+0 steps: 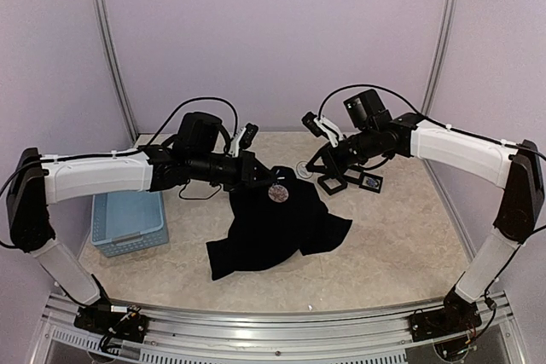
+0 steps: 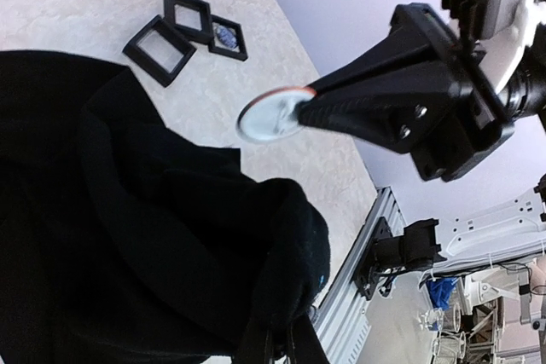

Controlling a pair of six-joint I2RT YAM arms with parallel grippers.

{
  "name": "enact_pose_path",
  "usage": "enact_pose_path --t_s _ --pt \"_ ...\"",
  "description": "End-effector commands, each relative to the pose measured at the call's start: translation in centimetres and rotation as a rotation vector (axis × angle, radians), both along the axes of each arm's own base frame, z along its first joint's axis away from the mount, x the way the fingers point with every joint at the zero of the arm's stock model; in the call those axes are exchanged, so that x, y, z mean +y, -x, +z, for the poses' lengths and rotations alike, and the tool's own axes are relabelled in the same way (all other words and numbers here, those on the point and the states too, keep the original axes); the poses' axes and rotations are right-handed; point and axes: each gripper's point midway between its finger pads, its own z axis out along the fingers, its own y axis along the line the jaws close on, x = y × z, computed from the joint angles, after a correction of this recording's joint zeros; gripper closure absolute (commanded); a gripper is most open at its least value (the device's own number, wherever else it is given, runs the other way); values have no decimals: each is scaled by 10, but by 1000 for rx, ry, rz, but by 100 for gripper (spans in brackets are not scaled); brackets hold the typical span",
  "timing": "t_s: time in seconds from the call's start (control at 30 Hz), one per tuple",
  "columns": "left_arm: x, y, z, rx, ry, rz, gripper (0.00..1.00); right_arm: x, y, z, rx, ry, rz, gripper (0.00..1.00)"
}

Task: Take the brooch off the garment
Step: Remove the brooch from the crumpled clothing.

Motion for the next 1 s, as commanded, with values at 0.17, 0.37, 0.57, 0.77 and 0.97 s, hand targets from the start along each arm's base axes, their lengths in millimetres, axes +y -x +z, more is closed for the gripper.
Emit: enact_pose_path --t_s 0.17,0.37,0.57,0.77,0.97 --pt "35 -2 -27 41 -100 139 78 -21 -14 40 -88 17 -159 100" --pt "50 -17 -16 -33 -182 261 32 -12 0 69 -74 -58 -91 100" --pt "62 -28 29 -148 -177 350 15 -2 18 98 -33 -171 -20 100" --pt "28 -6 90 -240 45 134 11 10 30 110 122 -374 127 100" --pt "-4 7 93 -206 68 -5 15 19 44 127 218 -501 270 100"
